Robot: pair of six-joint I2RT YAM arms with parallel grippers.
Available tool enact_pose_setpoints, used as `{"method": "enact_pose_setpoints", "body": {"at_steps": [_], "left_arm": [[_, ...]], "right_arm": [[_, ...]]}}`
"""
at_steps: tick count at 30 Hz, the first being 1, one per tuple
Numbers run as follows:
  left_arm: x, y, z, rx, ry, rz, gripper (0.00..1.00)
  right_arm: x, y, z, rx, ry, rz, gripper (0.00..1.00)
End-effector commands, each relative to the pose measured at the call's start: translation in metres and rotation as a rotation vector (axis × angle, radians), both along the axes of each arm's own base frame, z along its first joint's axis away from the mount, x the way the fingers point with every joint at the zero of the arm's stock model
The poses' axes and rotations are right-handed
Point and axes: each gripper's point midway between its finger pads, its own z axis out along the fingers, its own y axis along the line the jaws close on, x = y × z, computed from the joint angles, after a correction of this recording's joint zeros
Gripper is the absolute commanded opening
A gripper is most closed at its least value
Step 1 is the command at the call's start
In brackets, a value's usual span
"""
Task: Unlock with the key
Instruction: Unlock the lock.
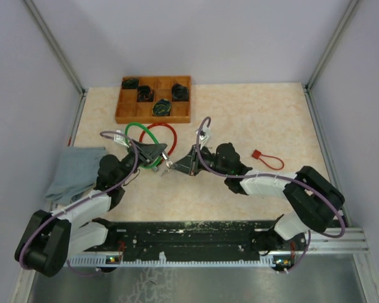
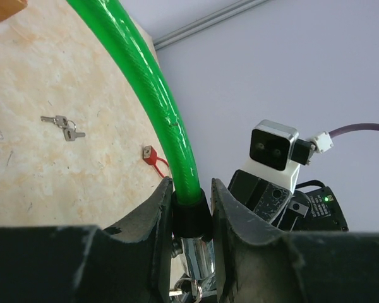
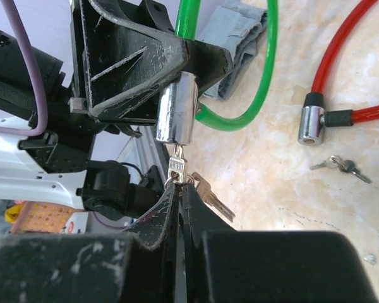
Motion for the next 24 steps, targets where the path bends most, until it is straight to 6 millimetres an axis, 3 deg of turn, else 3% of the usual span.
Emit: {"method": "enact_pose_setpoints", "body": {"at_steps": [1,8,15,24], "left_arm": [[-0.026,-0.011,0.062,-0.109,-0.222,-0.116,0.00],[-0.026,-0.006,0.068,-0.078,-0.255,-0.080,0.00],[-0.018,-0.002,0.064,-0.122,-0.186,-0.039,0.00],[-0.012,-0.007,0.092,-0.183,-0.211,-0.030,0.00]], "right_arm": [[0.003,0.018,0.028,0.101,-0.010,0.040,0.03],[0.012,0.004,0.023,0.006,-0.103,-0.032,0.16],[0.012,-0.019,0.021,-0.049,-0.442,-0.073,0.34],[0.007,-0.007,0.057,0.153,-0.791,-0.090,0.39]]}}
